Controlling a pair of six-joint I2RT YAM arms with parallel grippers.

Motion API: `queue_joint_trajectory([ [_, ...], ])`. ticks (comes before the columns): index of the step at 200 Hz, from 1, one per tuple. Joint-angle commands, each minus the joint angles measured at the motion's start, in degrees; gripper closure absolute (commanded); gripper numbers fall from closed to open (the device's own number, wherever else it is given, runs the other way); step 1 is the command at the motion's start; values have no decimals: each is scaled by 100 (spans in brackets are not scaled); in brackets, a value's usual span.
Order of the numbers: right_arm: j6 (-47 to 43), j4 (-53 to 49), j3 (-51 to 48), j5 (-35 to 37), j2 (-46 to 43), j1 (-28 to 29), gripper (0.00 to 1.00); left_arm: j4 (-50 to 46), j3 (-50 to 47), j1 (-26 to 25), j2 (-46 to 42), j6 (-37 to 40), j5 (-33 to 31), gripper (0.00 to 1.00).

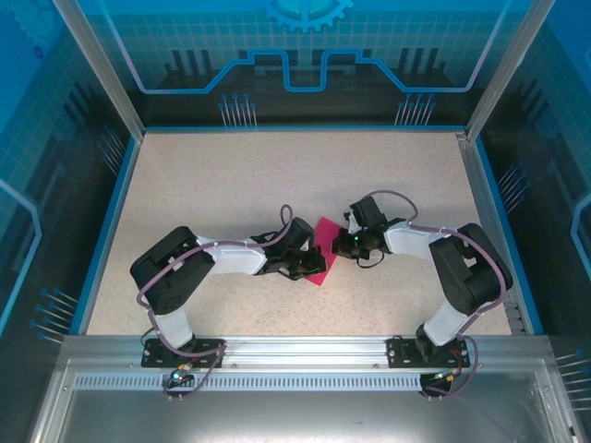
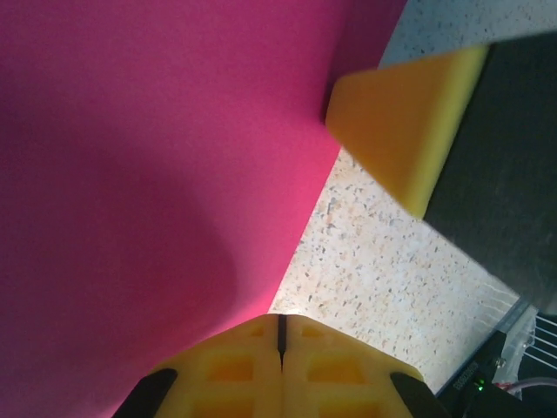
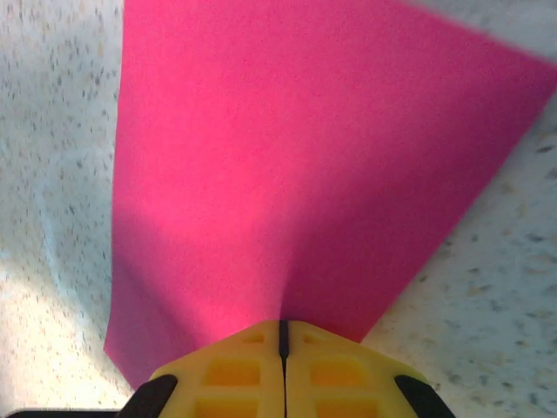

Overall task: Fold a paper plane with a square sheet of paper (pick it up from the middle)
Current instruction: Rotate the paper at the center of the table, then hold the square sheet of paper at the center of the table, then fold the square sheet of paper in half at the center of the table.

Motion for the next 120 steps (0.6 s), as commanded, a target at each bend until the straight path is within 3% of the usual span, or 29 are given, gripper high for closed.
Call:
queue_joint_trajectory([
  [1, -287, 332, -12, -427, 144, -58, 98, -169, 168, -24, 104, -81, -164, 100],
  [43, -438, 348, -171, -436, 354, -128, 100, -465, 150, -28, 218, -141, -229, 100],
  [120, -700, 773, -82, -712, 882, -780, 100, -1437, 168, -23, 244, -117, -411, 100],
])
